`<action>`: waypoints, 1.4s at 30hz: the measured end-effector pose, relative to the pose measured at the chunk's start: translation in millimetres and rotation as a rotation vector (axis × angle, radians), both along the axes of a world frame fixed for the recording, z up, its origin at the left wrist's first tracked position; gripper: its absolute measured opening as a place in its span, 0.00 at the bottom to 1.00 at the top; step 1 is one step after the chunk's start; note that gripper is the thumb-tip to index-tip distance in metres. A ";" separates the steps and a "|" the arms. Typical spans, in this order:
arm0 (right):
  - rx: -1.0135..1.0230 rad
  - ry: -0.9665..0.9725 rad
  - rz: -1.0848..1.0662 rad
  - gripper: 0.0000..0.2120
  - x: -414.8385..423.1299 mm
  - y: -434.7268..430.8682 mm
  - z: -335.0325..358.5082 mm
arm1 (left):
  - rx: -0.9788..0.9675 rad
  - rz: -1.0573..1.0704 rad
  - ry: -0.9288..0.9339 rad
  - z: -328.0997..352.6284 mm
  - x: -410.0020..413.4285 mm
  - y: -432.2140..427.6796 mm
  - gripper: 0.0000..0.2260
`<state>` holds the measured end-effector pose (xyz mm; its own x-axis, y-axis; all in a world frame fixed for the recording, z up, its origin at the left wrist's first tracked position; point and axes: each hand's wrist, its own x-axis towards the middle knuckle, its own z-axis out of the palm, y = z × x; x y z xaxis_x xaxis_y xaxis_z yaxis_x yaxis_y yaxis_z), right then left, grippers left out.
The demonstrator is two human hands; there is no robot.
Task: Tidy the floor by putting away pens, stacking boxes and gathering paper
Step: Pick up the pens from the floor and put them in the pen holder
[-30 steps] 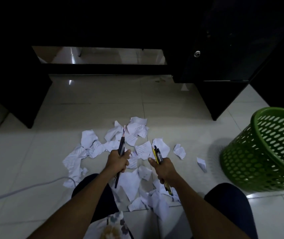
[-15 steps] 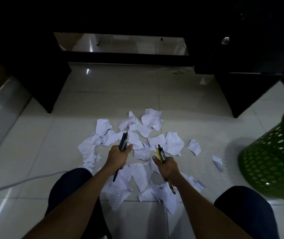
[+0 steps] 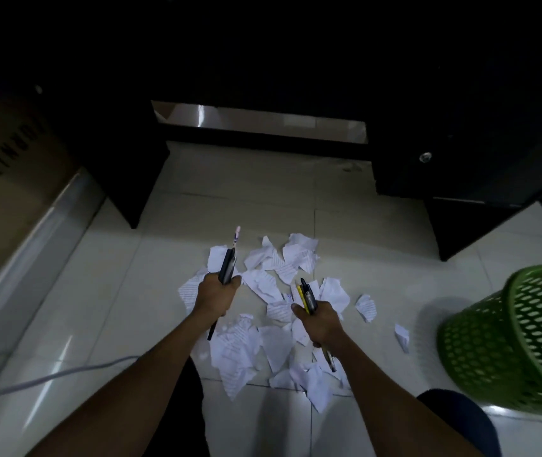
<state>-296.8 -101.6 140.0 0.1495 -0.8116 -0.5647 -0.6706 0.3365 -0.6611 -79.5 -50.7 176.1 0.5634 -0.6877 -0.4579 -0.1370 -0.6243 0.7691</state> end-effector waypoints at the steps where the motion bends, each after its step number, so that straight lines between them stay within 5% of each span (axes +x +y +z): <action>1: 0.006 0.004 0.003 0.19 2.0 -0.7 15.7 | -0.002 0.002 -0.006 15.5 0.7 0.1 0.16; 18: -0.025 -0.036 0.057 0.21 52.6 -1.4 302.3 | -0.059 0.138 0.021 285.2 40.8 18.5 0.17; 42: -0.148 -0.165 0.070 0.21 114.0 -1.3 580.8 | -0.289 0.224 0.071 567.6 45.8 23.2 0.14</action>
